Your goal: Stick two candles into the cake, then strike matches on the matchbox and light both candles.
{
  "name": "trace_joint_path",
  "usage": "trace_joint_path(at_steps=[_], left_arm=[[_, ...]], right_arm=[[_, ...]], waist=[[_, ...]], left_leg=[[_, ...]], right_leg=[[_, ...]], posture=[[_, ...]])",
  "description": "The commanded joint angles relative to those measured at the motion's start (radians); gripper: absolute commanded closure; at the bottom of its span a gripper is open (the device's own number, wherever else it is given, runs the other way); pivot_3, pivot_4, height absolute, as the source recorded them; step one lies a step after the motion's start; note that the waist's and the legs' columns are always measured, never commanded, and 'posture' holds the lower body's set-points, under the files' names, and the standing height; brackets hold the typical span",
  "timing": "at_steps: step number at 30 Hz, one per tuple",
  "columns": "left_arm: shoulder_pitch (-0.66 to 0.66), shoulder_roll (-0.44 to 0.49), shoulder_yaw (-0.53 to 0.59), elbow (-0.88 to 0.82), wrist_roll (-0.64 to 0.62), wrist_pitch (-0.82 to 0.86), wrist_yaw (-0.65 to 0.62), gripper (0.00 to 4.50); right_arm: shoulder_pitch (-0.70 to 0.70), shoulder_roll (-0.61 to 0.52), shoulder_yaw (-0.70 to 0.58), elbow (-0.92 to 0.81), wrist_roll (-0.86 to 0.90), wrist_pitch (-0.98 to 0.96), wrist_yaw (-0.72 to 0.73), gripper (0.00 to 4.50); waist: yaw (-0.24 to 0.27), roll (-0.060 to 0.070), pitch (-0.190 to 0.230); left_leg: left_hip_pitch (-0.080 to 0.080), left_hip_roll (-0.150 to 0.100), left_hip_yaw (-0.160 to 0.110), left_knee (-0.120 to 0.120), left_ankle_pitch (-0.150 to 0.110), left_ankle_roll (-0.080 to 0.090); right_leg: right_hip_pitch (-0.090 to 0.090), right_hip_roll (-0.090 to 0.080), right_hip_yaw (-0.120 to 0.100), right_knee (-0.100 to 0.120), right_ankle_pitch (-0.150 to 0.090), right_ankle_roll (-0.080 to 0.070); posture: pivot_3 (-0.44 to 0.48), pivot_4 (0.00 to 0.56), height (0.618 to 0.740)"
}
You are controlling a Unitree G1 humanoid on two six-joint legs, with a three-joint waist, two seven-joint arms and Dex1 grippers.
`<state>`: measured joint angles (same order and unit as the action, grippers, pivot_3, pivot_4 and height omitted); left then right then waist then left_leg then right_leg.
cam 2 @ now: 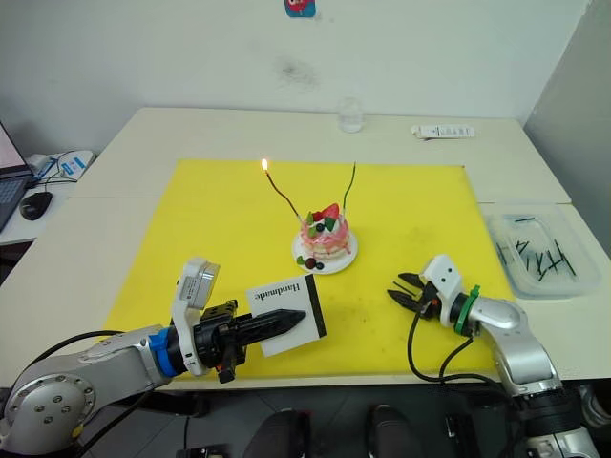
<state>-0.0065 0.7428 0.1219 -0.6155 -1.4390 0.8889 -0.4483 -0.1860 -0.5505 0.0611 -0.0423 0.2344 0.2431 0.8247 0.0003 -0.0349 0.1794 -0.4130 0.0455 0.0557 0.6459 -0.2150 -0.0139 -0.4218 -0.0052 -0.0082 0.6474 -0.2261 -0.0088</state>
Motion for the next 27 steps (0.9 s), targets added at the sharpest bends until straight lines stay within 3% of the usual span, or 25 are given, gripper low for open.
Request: trace_joint_path(at_steps=[1, 4, 6, 24, 27], left_arm=[[-0.011, 0.007, 0.012, -0.017, -0.018, -0.001, -0.006, 4.50], [-0.019, 0.003, 0.005, -0.014, -0.017, -0.001, -0.006, 4.50], [-0.024, -0.007, 0.005, -0.003, -0.013, -0.006, 0.002, 4.50], [-0.018, -0.017, 0.010, -0.002, -0.009, -0.007, 0.010, 4.50], [-0.013, -0.019, 0.008, 0.000, -0.001, -0.009, 0.007, 4.50]], right_arm=[[0.009, -0.019, -0.015, 0.009, -0.011, 0.007, -0.004, 2.45], [0.003, -0.017, -0.016, 0.026, -0.010, 0.000, 0.001, 3.00], [0.003, -0.015, -0.014, 0.031, -0.017, -0.007, -0.005, 3.65], [-0.020, 0.006, -0.001, 0.081, -0.020, -0.019, -0.001, 3.65], [-0.023, 0.000, 0.000, 0.092, -0.027, -0.025, 0.000, 4.21]], waist=[[0.000, 0.000, 0.000], [0.000, 0.000, 0.000], [0.000, 0.000, 0.000], [-0.001, -0.001, -0.001], [-0.001, -0.001, -0.001]], left_leg=[[0.000, 0.000, 0.000, 0.000, 0.000, 0.000], [0.000, 0.000, 0.000, 0.000, 0.000, 0.000], [0.001, 0.000, 0.000, 0.000, 0.000, 0.000], [0.004, 0.000, 0.001, 0.000, 0.000, 0.000], [0.004, 0.000, 0.001, 0.000, 0.000, 0.000]], right_leg=[[0.000, 0.000, 0.000, 0.000, 0.000, 0.000], [0.000, 0.000, 0.000, 0.000, 0.000, 0.000], [0.000, 0.000, 0.000, 0.000, 0.000, 0.000], [0.002, 0.000, 0.001, 0.001, 0.000, -0.001], [0.002, 0.000, 0.001, 0.001, 0.000, -0.001]], posture=[[0.000, 0.150, 0.740], [0.000, 0.150, 0.740], [0.000, 0.150, 0.740], [0.000, 0.150, 0.740], [0.000, 0.150, 0.740]])
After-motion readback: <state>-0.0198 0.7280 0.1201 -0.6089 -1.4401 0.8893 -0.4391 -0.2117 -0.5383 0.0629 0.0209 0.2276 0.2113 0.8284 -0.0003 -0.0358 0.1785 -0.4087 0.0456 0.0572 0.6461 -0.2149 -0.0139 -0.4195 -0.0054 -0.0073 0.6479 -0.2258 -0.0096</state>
